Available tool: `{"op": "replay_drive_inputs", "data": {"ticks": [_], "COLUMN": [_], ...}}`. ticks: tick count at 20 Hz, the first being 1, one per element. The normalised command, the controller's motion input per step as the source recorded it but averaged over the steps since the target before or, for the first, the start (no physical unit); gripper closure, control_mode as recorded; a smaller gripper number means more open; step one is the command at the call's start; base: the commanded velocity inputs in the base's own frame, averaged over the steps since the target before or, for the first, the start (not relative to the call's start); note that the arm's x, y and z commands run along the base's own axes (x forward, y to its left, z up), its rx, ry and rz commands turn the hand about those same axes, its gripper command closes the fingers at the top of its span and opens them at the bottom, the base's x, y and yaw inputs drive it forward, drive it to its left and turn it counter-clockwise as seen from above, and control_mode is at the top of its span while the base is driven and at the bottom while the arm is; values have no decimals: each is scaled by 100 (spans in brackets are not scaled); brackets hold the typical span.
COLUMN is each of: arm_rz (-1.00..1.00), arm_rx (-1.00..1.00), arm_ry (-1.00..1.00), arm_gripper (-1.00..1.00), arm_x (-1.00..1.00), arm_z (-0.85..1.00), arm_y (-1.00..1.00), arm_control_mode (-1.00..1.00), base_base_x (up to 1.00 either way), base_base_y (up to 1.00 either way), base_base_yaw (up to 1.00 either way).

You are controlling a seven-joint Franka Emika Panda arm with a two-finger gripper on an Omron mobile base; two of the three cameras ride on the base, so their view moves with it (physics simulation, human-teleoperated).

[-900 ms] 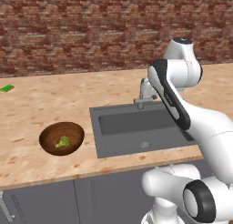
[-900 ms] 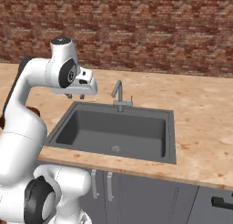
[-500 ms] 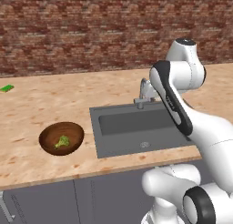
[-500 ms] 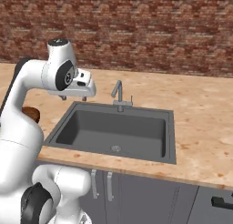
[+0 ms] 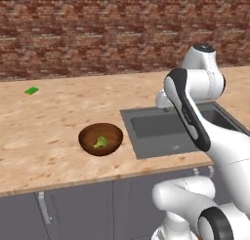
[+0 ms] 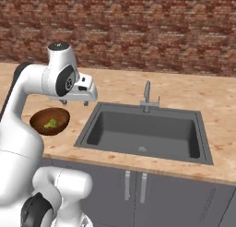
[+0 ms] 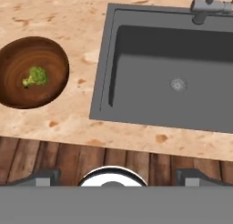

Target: Move the cup from next to the sink to the open cabinet. Then, move the bowl with the broccoli to the fridge to clear the area for faucet cleaning.

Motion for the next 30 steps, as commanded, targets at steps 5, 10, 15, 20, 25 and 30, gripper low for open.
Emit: {"op": "replay_drive_inputs", "data": {"ticks": [5, 10, 15, 20, 25, 30], "arm_rz": [0, 0, 0, 0, 0, 0], "arm_rx": [0, 4, 20, 8, 0, 0], "arm_ry": [0, 0, 4, 2, 1, 2], "arm_gripper": [-100, -100, -100, -100, -100, -100], "arm_x": [0, 26, 48, 49, 48, 17], "arm_z": [0, -16, -58, -66, -56, -69], "arm_y": [0, -5, -35, -2, 9, 14], "arm_control_mode": [100, -100, -100, -100, -100, -100], "base_base_x": [17, 0, 0, 0, 0, 0], "base_base_y": [80, 0, 0, 0, 0, 0], "base_base_yaw": [0, 0, 0, 0, 0, 0]}}
